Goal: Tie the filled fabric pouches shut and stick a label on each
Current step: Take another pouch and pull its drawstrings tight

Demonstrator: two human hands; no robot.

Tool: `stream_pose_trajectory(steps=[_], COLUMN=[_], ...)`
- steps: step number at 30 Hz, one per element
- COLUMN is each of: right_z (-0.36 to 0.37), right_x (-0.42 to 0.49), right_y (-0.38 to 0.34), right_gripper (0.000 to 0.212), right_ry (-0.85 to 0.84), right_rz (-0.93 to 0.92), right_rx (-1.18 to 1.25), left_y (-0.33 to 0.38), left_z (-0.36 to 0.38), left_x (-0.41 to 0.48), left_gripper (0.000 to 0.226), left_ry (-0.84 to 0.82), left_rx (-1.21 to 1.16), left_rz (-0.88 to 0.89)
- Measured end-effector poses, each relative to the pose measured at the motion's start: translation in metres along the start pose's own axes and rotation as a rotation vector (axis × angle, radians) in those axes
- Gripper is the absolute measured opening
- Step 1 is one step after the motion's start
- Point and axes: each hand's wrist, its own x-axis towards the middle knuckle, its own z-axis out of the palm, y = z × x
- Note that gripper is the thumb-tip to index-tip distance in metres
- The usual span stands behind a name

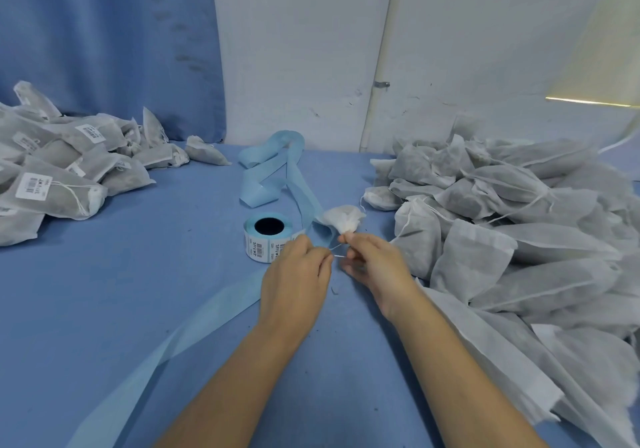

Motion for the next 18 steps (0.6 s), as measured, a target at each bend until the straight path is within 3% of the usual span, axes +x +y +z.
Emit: stream_pose_trajectory(steps=[4,9,11,14,18], right_z=[0.002,0.004,0.004,0.001,0.002], right_x=[-0.004,-0.011,-0.012,-0.014,-0.017], right_y=[0.001,0.006,0.007,0.008,0.008], right_gripper=[0.023,0.014,0.018,0.047,0.054], right_ry=[0.133,0.271,0.301,0.250,0.239], right_rz=[-0.379,-0.666,-0.741,-0.788,-0.932], right_rx=[-0.644,-1.195,-1.263,-1.274,-1.206], left_y=[0.001,0.002,0.003,0.003,0.000], left_z=[-0.003,-0.001,0.002,0.008,0.008], left_x=[0.001,0.001,0.001,0.001,0.002], left_gripper=[0.015,0.010,0.007,0.011,0.014], left_ry=[0.075,0.162,0.123,0.047,0.053], left_rx=[0.069,0.030,-0.031,-0.175,-0.211], left_rz=[0.071,0.188,0.182,0.142,0.234])
